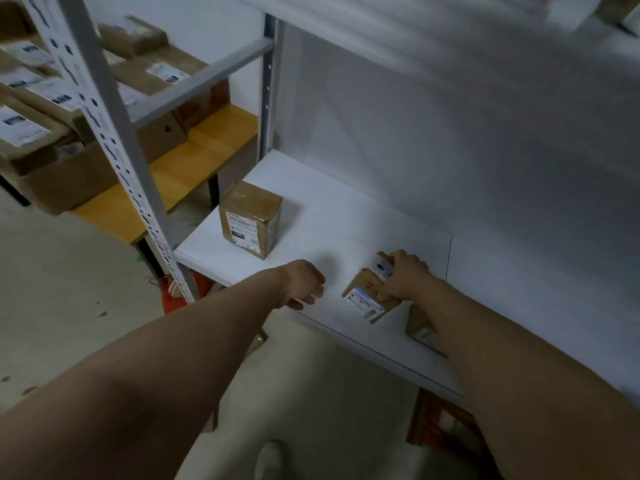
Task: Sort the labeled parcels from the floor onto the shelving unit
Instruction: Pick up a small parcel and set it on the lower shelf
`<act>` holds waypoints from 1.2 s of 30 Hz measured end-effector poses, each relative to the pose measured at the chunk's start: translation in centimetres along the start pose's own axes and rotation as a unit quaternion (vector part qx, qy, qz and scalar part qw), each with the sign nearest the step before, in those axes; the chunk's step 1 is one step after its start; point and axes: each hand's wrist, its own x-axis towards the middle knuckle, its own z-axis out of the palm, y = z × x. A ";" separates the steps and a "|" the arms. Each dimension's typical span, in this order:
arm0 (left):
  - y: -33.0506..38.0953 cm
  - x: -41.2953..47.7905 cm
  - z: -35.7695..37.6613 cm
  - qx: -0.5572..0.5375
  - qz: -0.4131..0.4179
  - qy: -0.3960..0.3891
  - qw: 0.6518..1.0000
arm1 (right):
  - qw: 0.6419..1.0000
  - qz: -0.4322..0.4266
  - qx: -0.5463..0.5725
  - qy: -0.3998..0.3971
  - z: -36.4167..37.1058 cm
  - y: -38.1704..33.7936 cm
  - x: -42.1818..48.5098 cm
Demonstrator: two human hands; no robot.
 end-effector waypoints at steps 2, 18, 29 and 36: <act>1.2 1.3 1.3 0.008 0.007 -0.003 1.000 | 1.000 -0.012 -0.007 -0.010 0.3 1.5 0.5; 3.3 4.3 7.9 0.080 0.024 -0.027 0.996 | 0.997 -0.067 -0.023 0.037 4.2 7.4 2.4; 3.0 4.2 9.0 0.080 0.024 -0.017 0.996 | 0.997 -0.058 -0.035 0.044 5.0 9.0 2.7; 2.2 2.8 8.7 0.077 0.018 0.006 0.997 | 0.989 -0.084 0.034 0.117 4.9 6.6 -1.4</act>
